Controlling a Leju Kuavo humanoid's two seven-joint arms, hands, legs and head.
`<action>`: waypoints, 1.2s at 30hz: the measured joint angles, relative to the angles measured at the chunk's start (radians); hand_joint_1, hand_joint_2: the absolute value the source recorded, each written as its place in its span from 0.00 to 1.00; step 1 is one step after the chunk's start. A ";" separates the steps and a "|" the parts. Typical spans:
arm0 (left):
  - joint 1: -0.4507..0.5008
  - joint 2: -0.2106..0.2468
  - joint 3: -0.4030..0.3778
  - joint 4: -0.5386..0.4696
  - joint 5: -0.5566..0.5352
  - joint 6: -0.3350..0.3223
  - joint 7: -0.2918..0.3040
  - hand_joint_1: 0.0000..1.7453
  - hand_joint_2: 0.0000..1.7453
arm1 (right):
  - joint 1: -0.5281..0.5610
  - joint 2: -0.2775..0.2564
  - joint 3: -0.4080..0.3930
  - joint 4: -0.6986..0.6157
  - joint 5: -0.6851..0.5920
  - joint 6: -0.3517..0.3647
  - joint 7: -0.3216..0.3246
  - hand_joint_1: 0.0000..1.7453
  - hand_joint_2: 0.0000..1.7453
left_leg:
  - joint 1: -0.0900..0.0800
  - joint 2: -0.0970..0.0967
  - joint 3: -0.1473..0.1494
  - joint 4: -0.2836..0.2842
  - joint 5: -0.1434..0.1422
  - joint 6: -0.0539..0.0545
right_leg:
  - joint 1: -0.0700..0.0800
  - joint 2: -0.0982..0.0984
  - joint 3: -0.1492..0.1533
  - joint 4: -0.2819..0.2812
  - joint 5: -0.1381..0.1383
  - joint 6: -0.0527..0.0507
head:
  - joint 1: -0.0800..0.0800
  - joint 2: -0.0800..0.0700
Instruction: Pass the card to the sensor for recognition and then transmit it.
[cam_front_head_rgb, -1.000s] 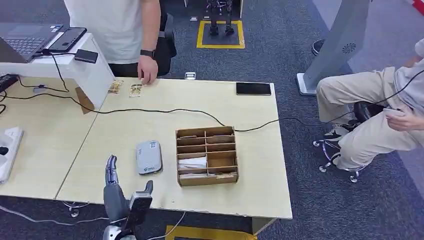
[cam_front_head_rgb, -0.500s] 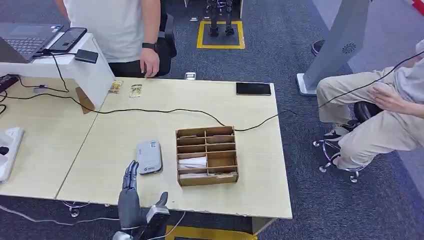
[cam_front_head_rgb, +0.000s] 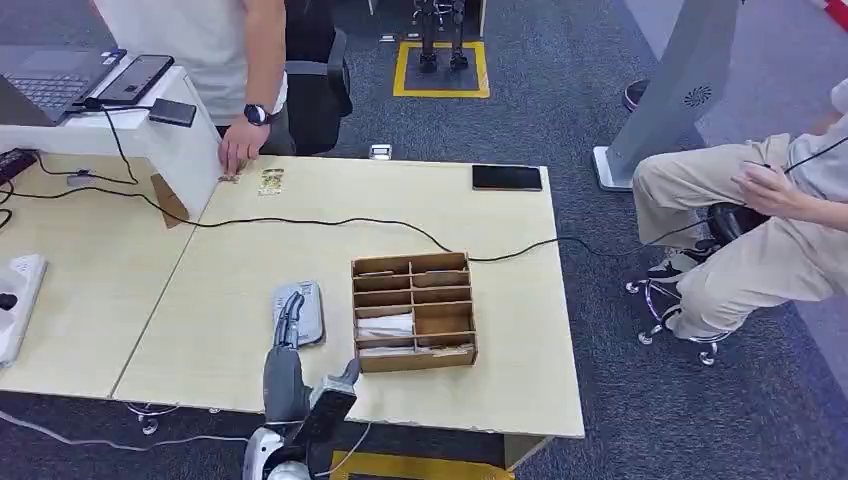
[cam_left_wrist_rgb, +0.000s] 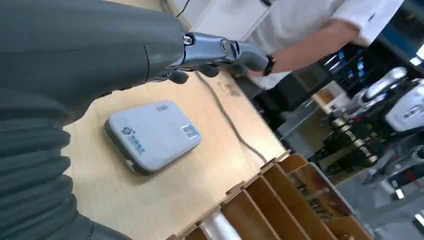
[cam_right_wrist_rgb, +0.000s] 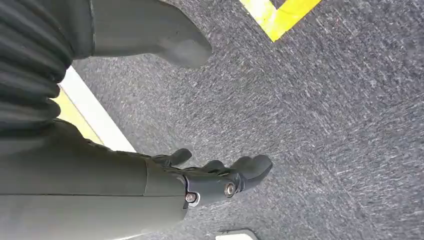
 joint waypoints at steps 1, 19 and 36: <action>-0.006 0.002 -0.002 -0.002 0.009 0.003 0.009 0.00 1.00 | 0.000 0.000 0.000 0.000 0.000 0.000 -0.001 0.00 1.00 | 0.000 0.000 0.000 0.000 0.000 0.000 | 0.000 0.000 0.000 0.000 0.000 0.000 | 0.000 0.000; 0.014 0.072 -0.002 -0.121 0.173 0.051 -0.037 0.00 1.00 | -0.004 0.000 -0.001 -0.008 -0.005 -0.006 0.000 0.00 1.00 | 0.000 0.000 -0.001 0.000 0.000 0.000 | 0.000 0.000 0.000 0.000 0.000 0.000 | 0.000 0.000; 0.107 0.083 -0.024 -0.396 0.334 0.004 -0.196 0.00 1.00 | -0.004 0.003 -0.012 -0.009 -0.019 -0.043 -0.008 0.00 1.00 | 0.000 0.000 0.000 0.000 0.000 0.000 | 0.000 0.000 0.000 0.000 0.000 0.000 | 0.000 0.000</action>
